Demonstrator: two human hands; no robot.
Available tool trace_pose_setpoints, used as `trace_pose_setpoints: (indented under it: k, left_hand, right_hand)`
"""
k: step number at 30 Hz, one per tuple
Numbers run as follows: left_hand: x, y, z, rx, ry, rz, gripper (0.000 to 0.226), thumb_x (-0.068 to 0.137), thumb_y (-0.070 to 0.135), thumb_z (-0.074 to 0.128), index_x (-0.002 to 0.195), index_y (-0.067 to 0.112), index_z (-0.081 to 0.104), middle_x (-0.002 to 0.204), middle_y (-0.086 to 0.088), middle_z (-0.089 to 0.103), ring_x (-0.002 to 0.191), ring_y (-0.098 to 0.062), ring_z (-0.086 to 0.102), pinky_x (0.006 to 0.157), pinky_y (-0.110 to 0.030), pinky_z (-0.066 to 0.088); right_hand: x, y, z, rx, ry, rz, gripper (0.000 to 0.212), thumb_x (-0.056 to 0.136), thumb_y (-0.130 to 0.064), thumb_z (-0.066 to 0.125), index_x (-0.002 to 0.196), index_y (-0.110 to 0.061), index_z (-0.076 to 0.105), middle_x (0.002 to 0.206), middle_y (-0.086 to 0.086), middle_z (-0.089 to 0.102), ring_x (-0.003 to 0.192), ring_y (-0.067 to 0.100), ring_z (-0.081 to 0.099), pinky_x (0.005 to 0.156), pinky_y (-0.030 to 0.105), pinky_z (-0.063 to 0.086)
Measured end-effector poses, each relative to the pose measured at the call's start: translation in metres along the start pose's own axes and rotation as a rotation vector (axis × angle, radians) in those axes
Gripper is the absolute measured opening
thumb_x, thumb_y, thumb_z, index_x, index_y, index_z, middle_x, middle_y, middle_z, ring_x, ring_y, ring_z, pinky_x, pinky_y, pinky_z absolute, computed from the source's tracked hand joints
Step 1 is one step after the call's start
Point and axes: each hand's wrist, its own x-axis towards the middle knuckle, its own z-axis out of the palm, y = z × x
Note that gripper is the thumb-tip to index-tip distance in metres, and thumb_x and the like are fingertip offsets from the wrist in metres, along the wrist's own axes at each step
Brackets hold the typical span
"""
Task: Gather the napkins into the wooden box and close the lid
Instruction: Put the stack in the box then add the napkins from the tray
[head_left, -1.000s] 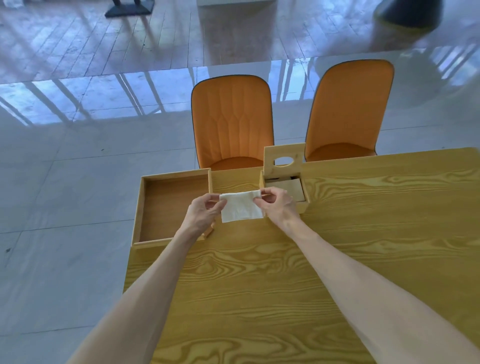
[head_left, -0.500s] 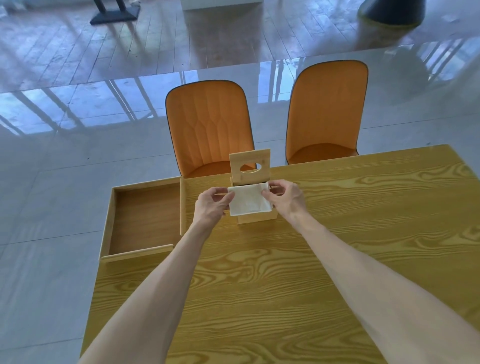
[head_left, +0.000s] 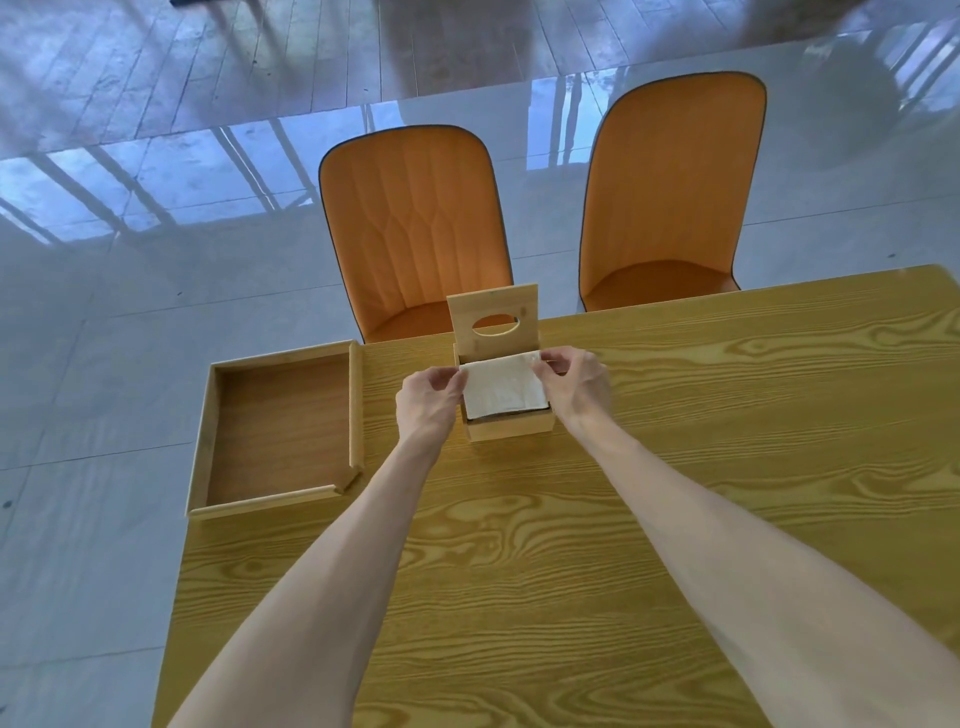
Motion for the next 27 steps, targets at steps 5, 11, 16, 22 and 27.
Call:
trace_pose_setpoints:
  k: [5, 11, 16, 22, 27]
  left_hand:
    - [0.0, 0.002, 0.004, 0.082, 0.04, -0.001, 0.029, 0.092, 0.033, 0.065, 0.11, 0.013, 0.074, 0.107, -0.002, 0.075, 0.1, -0.019, 0.068, 0.092, -0.037, 0.055]
    - [-0.001, 0.004, 0.008, 0.095, 0.079, -0.007, 0.02, 0.09, 0.033, 0.068, 0.104, 0.02, 0.074, 0.1, 0.002, 0.073, 0.091, -0.013, 0.065, 0.082, -0.032, 0.055]
    - [0.002, 0.002, 0.011, 0.105, 0.079, -0.015, 0.027, 0.09, 0.03, 0.069, 0.115, 0.021, 0.062, 0.083, 0.01, 0.061, 0.071, -0.002, 0.056, 0.072, -0.032, 0.051]
    - [0.004, 0.003, 0.008, 0.12, 0.048, -0.039, 0.034, 0.091, 0.031, 0.067, 0.121, 0.021, 0.057, 0.085, 0.011, 0.06, 0.077, -0.009, 0.059, 0.074, -0.032, 0.051]
    - [0.015, 0.023, -0.007, 0.029, 0.013, -0.029, 0.042, 0.097, 0.046, 0.052, 0.131, 0.022, 0.057, 0.126, -0.004, 0.063, 0.105, -0.022, 0.064, 0.09, -0.041, 0.056]
  right_hand:
    - [0.002, 0.0, 0.005, -0.109, 0.02, 0.0, 0.032, 0.096, -0.036, 0.059, 0.113, -0.013, 0.074, 0.106, 0.004, 0.076, 0.094, 0.02, 0.069, 0.067, 0.026, 0.052]
    - [0.008, 0.007, 0.013, -0.165, 0.056, 0.0, 0.022, 0.093, -0.033, 0.067, 0.105, -0.017, 0.075, 0.102, 0.004, 0.075, 0.09, 0.018, 0.066, 0.064, 0.024, 0.047]
    - [0.011, 0.011, 0.015, -0.148, 0.051, 0.034, 0.026, 0.091, -0.029, 0.071, 0.112, -0.015, 0.064, 0.1, 0.001, 0.071, 0.087, 0.016, 0.063, 0.066, 0.024, 0.043]
    - [0.015, 0.011, 0.01, -0.07, 0.011, 0.035, 0.03, 0.09, -0.034, 0.07, 0.113, -0.016, 0.063, 0.096, -0.003, 0.068, 0.084, 0.013, 0.062, 0.07, 0.026, 0.048]
    - [0.034, -0.021, -0.01, 0.129, 0.029, 0.054, 0.04, 0.099, -0.045, 0.049, 0.122, -0.015, 0.062, 0.099, -0.001, 0.067, 0.089, 0.018, 0.063, 0.078, 0.035, 0.056]
